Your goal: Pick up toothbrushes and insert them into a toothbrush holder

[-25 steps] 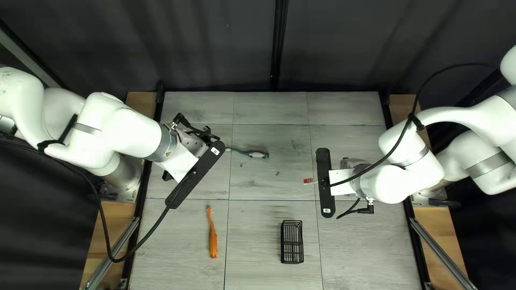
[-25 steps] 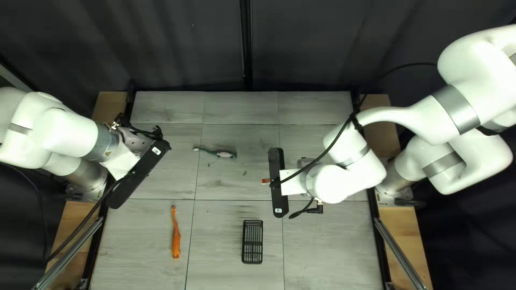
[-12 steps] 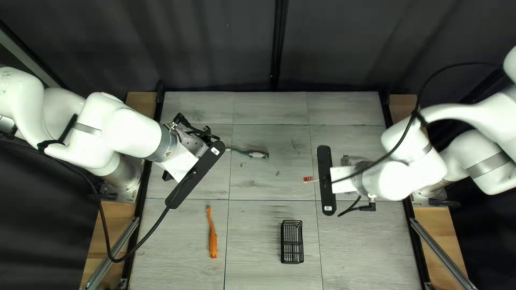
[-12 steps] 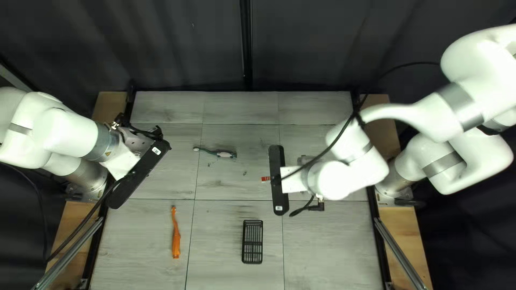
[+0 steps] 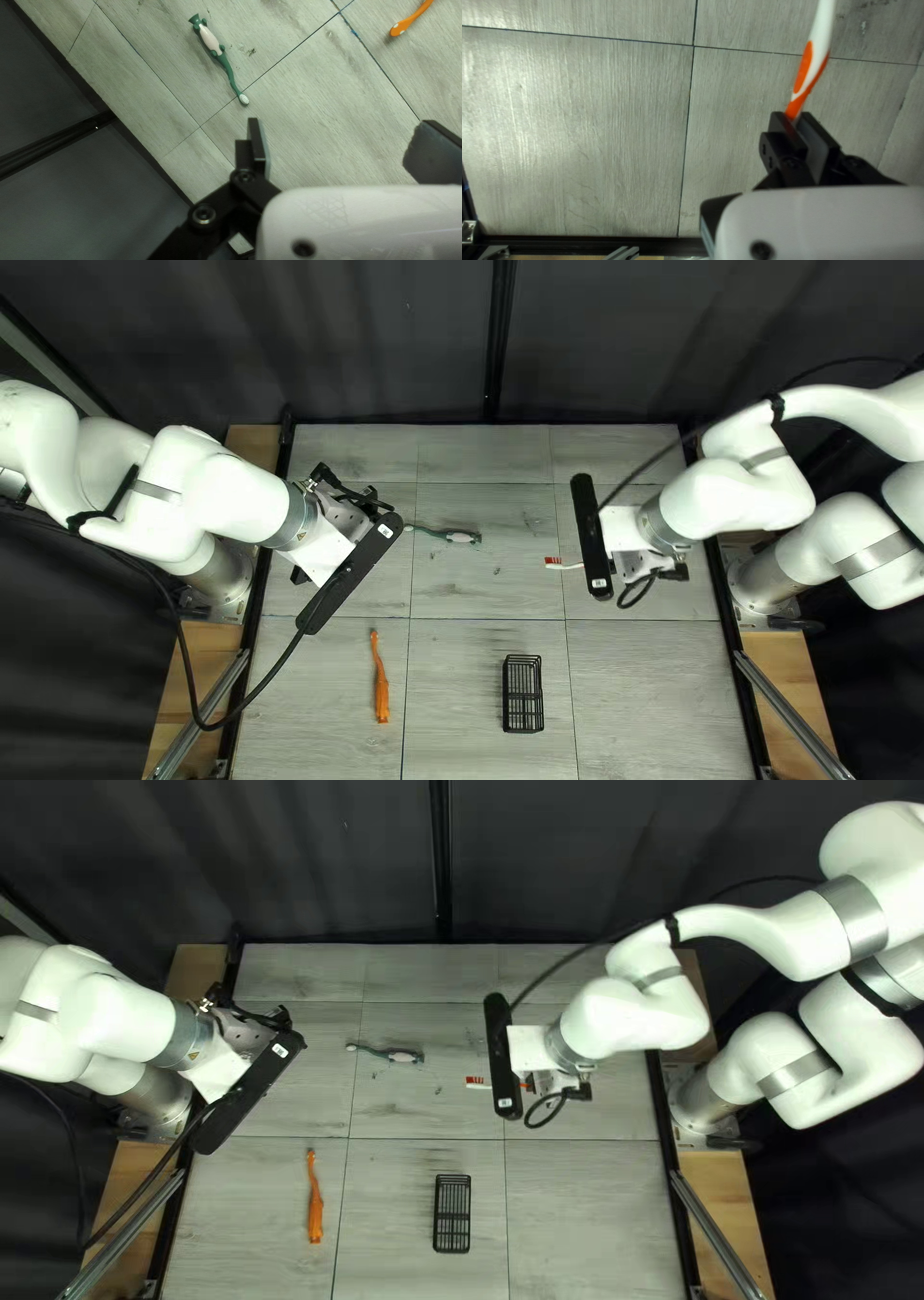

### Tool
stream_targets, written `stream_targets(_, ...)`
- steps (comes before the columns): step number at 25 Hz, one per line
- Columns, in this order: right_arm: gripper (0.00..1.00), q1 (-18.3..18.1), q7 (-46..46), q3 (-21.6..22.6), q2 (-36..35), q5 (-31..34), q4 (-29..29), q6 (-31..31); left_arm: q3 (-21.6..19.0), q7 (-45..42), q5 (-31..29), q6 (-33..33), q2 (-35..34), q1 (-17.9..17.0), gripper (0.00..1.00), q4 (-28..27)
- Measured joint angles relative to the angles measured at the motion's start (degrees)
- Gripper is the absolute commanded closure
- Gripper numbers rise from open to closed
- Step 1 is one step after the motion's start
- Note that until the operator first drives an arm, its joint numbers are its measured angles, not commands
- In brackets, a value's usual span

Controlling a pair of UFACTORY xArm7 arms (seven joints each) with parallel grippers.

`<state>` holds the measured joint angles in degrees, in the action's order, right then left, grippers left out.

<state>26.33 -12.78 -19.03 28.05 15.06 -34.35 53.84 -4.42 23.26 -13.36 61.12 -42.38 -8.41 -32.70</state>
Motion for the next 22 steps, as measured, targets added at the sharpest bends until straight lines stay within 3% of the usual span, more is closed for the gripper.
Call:
stream_targets(6, 1.00, 0.41, 2.05, -1.94, -1.27, -1.30, 0.37, -2.86, 0.00, 0.00, 0.00, 0.00, 0.00, 0.00, 0.00, 0.00)
stream_targets(19, 1.00, 0.42, 2.15, -2.05, -1.31, -1.35, 0.46, -3.05, 0.00, 0.00, 0.00, 0.00, 0.00, 0.00, 0.00, 0.00)
stream_targets(22, 1.00, 0.42, 2.15, -2.05, -1.31, -1.35, 0.46, -3.05, 0.31, 0.48, -0.55, -2.58, -0.03, -0.01, 0.00, 0.81)
